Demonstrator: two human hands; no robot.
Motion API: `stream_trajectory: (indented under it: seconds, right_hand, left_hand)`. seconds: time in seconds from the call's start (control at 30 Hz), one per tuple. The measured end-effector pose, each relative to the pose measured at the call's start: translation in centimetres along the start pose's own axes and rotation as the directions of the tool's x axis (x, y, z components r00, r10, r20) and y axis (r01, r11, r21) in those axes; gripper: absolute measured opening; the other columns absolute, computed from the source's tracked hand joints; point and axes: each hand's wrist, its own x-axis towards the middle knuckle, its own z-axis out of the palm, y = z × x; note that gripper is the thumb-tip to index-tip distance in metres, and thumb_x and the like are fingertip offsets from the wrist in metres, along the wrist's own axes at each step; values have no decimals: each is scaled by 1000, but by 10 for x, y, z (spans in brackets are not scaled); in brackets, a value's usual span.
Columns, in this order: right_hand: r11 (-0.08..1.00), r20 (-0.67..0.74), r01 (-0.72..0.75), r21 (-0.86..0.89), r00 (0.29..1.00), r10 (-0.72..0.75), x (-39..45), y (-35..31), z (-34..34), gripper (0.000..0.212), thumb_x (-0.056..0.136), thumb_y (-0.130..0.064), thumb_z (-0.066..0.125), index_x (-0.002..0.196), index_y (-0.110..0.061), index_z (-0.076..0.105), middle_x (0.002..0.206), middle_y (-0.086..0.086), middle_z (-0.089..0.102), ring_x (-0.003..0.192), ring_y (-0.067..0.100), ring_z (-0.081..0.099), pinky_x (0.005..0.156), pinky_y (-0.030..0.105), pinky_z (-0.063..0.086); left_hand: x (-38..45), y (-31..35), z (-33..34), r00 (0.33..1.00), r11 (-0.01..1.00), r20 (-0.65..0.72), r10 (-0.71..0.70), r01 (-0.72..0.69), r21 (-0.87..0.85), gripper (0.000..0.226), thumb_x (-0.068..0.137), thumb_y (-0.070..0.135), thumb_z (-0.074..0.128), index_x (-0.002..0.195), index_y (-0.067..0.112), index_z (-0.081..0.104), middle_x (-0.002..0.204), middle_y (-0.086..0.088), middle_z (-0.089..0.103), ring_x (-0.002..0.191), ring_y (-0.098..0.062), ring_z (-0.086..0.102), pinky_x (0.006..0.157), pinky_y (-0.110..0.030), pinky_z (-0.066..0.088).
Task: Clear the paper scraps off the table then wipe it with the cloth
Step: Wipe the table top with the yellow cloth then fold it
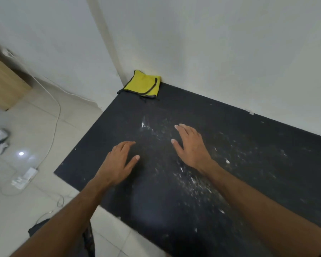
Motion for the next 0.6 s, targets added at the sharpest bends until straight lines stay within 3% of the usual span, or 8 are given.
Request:
stream_trajectory:
  seconds: [0.17, 0.33, 0.47, 0.6]
  right_hand:
    - [993, 29, 112, -40, 993, -111, 126, -33, 10, 51, 107, -36, 44, 151, -11, 42, 153, 11, 46, 142, 30, 40, 116, 48, 34]
    - [945, 102, 298, -137, 953, -286, 265, -34, 30, 43, 107, -27, 41, 144, -9, 52, 151, 14, 50, 140, 36, 44, 113, 54, 38]
    - [878, 207, 400, -263, 912, -354, 351, -29, 56, 45, 109, -25, 37, 152, -14, 45, 163, 7, 35, 153, 32, 25, 122, 53, 25]
    - [876, 251, 367, -314, 922, -296, 370, -23, 79, 49, 110, -33, 29, 158, -23, 34, 169, 0, 21, 157, 27, 11, 127, 46, 6]
  left_hand:
    - [72, -78, -24, 999, 988, -19, 46, -43, 147, 72, 96, 67, 28, 150, 21, 42, 156, -4, 43, 143, -27, 42, 116, -49, 36]
    - [148, -150, -34, 978, 932, 0, 210, -200, 302, 73, 99, 68, 27, 157, 26, 35, 169, -1, 23, 157, -24, 21, 126, -43, 16]
    - [170, -177, -21, 949, 902, 22, 316, -307, 303, 72, 102, 66, 24, 163, 30, 18, 173, 4, 4, 160, -16, 0, 129, -44, 6]
    - [173, -186, -17, 936, 910, -20, 351, -336, 244, 65, 104, 60, 26, 162, 31, 24, 172, 5, 9, 160, -14, 3, 129, -46, 9]
